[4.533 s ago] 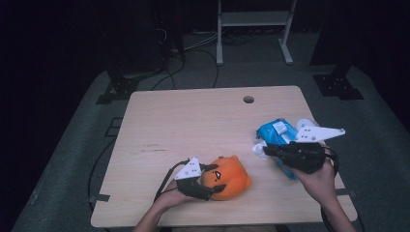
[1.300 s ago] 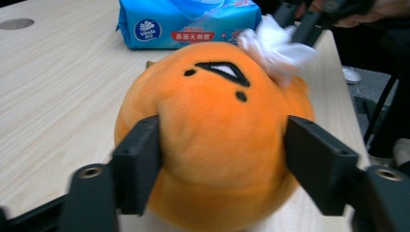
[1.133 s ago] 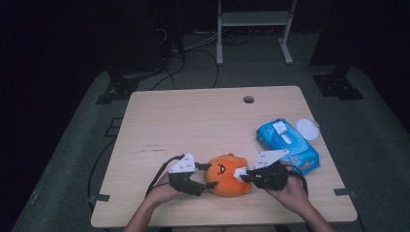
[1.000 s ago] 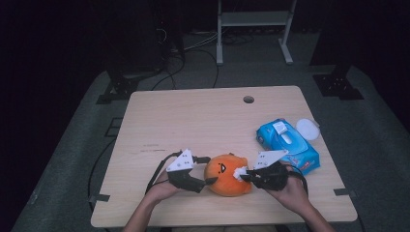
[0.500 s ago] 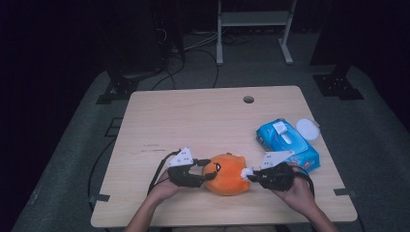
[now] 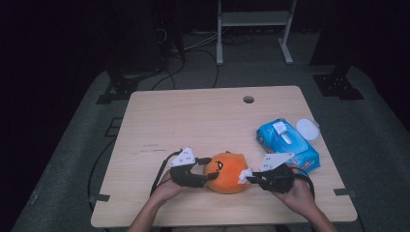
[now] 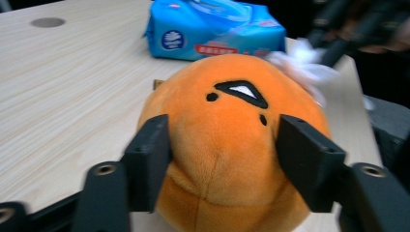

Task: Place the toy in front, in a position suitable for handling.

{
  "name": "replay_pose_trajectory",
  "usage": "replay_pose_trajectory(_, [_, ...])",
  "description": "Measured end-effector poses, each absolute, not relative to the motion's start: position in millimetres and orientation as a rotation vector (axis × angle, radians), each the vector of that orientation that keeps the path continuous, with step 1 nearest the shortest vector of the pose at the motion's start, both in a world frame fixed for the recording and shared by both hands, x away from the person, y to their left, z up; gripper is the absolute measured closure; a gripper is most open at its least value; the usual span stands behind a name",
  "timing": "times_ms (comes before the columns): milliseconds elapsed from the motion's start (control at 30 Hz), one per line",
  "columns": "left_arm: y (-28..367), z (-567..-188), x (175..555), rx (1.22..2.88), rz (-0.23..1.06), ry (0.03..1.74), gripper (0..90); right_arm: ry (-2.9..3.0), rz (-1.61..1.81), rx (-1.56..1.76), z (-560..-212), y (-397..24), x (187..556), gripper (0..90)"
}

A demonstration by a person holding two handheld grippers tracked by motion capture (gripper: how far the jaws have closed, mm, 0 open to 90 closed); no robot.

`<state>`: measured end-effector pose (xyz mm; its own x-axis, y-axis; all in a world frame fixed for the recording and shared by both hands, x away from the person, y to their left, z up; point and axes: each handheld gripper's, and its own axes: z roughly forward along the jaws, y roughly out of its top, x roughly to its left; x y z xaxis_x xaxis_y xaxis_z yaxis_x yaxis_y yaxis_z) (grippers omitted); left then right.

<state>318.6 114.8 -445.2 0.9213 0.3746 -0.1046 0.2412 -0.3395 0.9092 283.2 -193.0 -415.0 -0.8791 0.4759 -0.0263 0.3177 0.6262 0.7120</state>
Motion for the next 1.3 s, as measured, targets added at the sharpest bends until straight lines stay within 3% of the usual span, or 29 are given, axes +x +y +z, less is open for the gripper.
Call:
replay_pose_trajectory(100, [111, -445, 315, 1.973, 0.171, 0.406, 26.1, 2.626, 1.09, 0.677, -416, -196, 285, 81.2])
replay_pose_trajectory(300, [109, -448, 318, 1.97, 0.204, 0.43, 33.0, 2.654, 1.112, 0.501, -408, -165, 270, 81.0])
replay_pose_trajectory(600, [113, -450, 322, 1.951, 0.188, 0.463, 34.6, 2.681, 1.089, 0.649, -415, -196, 285, 81.1])
replay_pose_trajectory(833, [111, -450, 323, 1.944, 0.197, 0.461, 34.2, 2.697, 1.132, 0.552, -409, -173, 281, 81.0])
replay_pose_trajectory(933, [114, -446, 322, 1.941, 0.188, 0.485, 17.3, 2.705, 1.124, 0.576, -413, -176, 283, 81.1])
replay_pose_trajectory(1000, [116, -446, 321, 1.952, 0.177, 0.473, 15.5, 2.702, 1.118, 0.596, -414, -180, 283, 81.1])
replay_pose_trajectory(1067, [113, -449, 319, 1.961, 0.152, 0.449, 25.7, 2.703, 1.139, 0.611, -414, -182, 283, 81.0])
replay_pose_trajectory(1133, [108, -449, 318, 1.962, 0.168, 0.432, 29.9, 2.691, 1.132, 0.577, -411, -173, 280, 81.0])
replay_pose_trajectory(1300, [108, -448, 317, 1.972, 0.189, 0.407, 33.2, 2.673, 1.154, 0.506, -406, -157, 277, 81.0])
